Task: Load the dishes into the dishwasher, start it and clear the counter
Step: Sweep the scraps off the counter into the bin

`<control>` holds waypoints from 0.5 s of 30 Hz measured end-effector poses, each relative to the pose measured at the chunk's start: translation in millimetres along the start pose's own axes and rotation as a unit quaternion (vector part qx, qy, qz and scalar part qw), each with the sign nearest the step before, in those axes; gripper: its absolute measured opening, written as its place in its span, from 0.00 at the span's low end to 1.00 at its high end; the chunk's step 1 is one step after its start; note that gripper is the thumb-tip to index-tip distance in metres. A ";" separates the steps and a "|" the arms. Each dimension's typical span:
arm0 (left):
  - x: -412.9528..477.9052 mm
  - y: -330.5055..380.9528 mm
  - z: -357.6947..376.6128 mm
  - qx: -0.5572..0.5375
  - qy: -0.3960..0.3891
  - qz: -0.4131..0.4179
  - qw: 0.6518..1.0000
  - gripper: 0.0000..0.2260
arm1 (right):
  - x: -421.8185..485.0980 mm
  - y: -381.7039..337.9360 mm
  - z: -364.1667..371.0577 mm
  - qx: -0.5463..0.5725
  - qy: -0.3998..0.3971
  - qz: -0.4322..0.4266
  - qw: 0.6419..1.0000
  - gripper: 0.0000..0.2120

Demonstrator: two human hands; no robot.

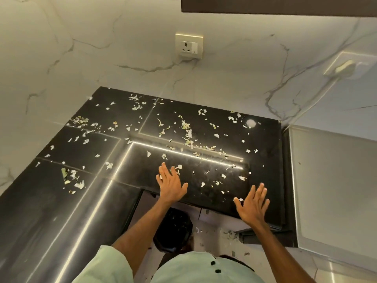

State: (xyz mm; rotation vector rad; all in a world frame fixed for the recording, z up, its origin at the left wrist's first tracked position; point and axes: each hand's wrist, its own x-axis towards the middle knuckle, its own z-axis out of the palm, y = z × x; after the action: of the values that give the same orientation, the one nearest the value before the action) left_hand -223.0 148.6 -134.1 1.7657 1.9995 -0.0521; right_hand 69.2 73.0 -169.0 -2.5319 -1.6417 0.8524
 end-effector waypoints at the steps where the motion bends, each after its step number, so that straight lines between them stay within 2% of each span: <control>1: 4.3 -4.8 2.1 -0.001 -0.006 -0.009 1.000 0.46 | -1.4 1.3 3.6 0.010 -0.007 0.022 1.000 0.47; 5: 11.7 -26.4 13.0 -0.005 -0.031 -0.009 0.999 0.53 | -7.9 -4.1 19.6 0.053 -0.047 0.086 0.994 0.49; 11: 12.6 -42.4 38.4 -0.022 -0.051 0.022 0.998 0.49 | -2.3 -37.8 29.6 0.074 -0.069 0.089 0.991 0.54; 15: 12.3 -43.9 47.8 -0.015 -0.061 0.040 0.997 0.45 | 7.1 -58.6 34.7 0.051 -0.064 0.059 0.995 0.54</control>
State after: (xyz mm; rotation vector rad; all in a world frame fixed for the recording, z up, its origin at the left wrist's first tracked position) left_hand -250.1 136.8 -193.2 1.7770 1.8336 -0.1016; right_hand 6.6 95.8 -184.6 -2.5747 -1.4499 1.0997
